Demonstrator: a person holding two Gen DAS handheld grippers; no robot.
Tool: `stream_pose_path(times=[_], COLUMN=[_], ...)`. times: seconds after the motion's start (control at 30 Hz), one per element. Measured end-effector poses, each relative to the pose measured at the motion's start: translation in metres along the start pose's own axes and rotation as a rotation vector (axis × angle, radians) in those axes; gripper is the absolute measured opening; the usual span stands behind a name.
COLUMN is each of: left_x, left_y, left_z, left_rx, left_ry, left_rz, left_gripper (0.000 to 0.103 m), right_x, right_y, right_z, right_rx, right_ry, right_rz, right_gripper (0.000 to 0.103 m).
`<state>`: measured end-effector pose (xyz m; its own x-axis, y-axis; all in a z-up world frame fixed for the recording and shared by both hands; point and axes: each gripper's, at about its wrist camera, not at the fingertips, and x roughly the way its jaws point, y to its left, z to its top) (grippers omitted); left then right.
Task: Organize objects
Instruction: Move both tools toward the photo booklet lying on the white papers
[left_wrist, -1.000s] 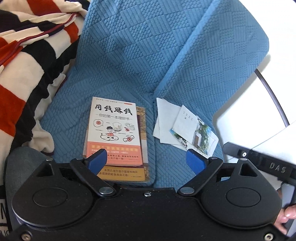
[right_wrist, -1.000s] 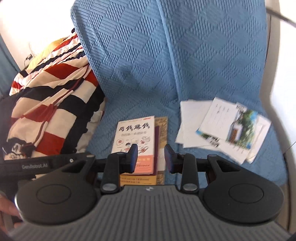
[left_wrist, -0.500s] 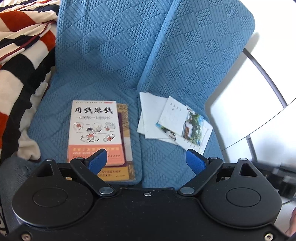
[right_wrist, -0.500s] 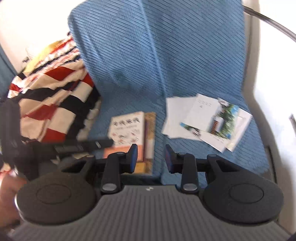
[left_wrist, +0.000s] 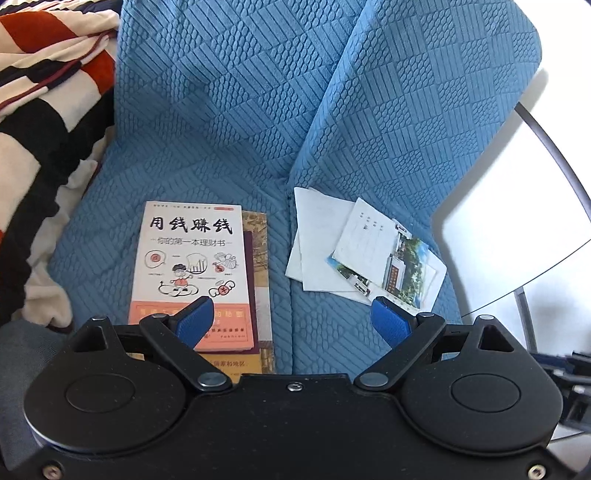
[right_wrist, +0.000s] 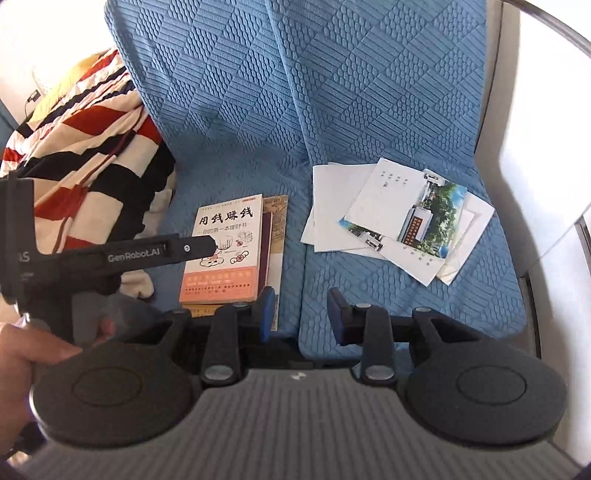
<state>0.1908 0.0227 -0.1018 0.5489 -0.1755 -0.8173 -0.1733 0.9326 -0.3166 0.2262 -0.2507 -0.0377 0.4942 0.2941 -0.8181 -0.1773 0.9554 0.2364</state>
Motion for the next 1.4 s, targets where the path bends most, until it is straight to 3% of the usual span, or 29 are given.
stream_pose_path(times=[0.2,0.37,0.73,1.03,1.4], left_x=[0.036,0.069,0.142,0.196,0.257], left_y=[-0.008,-0.025,-0.044,-0.062,-0.073], left_z=[-0.003,-0.006,-0.012,-0.014,0.007], left_rx=[0.015,0.025,0.01,0.031,0.075], left_ry=[0.033,0.026,0.012,0.041,0.023], left_rz=[-0.037,-0.092,-0.156,-0.188,-0.181], left_gripper=[0.092,0.092,0.089,0.081,0.061], right_x=[0.031,0.055,0.12,0.151,0.193], right_y=[-0.025,-0.045,-0.097,-0.141,-0.17], right_z=[-0.006,-0.025,-0.075,-0.071,-0.051], right_rx=[-0.021,-0.075,-0.005,0.063,0.138], right_ry=[-0.008,-0.089,-0.092,-0.198,-0.265], right_rz=[-0.075,-0.094,-0.144,-0.162,-0.187], right_gripper=[0.034,0.054,0.055,0.055,0.054])
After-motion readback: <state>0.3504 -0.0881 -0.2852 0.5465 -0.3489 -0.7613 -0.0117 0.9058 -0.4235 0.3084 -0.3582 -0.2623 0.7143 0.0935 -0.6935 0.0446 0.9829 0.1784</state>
